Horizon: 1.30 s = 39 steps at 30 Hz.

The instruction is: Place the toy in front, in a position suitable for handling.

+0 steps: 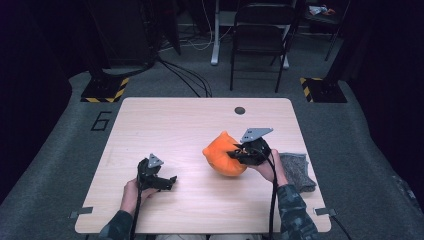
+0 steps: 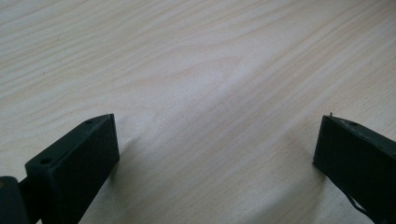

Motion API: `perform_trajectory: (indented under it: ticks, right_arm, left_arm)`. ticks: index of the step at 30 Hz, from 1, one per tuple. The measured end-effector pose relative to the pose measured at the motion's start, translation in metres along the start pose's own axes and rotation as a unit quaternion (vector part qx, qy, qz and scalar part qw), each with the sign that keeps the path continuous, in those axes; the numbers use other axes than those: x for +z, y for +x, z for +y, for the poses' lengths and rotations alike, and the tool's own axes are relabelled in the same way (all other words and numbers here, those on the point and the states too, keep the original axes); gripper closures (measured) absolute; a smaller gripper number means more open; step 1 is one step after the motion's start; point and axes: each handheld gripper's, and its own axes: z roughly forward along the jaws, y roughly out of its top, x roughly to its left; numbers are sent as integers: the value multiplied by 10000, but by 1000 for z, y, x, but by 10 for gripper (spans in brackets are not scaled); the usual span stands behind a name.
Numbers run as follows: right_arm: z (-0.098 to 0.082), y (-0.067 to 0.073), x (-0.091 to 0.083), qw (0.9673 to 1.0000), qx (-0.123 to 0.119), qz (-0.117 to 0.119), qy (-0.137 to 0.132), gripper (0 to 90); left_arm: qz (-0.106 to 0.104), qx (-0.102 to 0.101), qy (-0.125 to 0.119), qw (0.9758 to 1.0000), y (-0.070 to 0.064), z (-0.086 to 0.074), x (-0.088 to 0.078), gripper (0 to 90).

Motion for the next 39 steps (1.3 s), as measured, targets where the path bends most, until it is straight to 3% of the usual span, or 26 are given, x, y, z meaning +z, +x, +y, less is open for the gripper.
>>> perform_trajectory:
  ticks: [8, 11, 13, 15, 19, 23, 28, 29, 31, 35, 39]
  right_arm:
    - [-15, -5, 6, 9996, -169, 147, 150, 665]
    - [-22, -6, 14, 9990, -201, 225, 316, 663]
    - [-28, -5, 23, 9979, -259, 212, 563, 656]
    - [-31, -6, 24, 9985, -230, 194, 456, 640]
    - [-30, -7, 21, 9986, -162, 119, 481, 478]
    - [-28, -8, 15, 9994, -55, 96, 319, 307]
    - [-26, -6, -1, 9997, 181, -63, 173, 149]
    - [-27, -6, -3, 9996, 216, -73, 143, 148]
    - [-28, -7, -9, 9992, 334, -186, 64, 137]
    - [-33, -8, -24, 9972, 560, -486, -20, 128]
    - [-42, -10, -38, 9934, 747, -874, 29, 128]
  left_arm:
    - [-20, 48, 7, 10000, 1, 1, 1, 0]
    - [-19, 34, -5, 10000, 1, 1, 1, 0]
    - [-19, 33, -5, 10000, 1, 1, 1, 0]
    - [-23, 45, -1, 10000, 1, 1, 1, 0]
    - [-15, 41, 21, 10000, 1, 1, 0, 0]
    - [-41, 67, -6, 10000, 0, 0, 0, 0]
    - [-165, 204, 113, 9996, -1, 6, 2, 10]
    - [-223, 132, 80, 9996, -3, 8, 3, 17]
    - [-310, 255, 84, 9992, -5, 14, 3, 20]
    - [-569, 167, -232, 9980, -12, 25, -1, 45]
    - [-756, 238, -529, 9954, -17, 38, -7, 72]
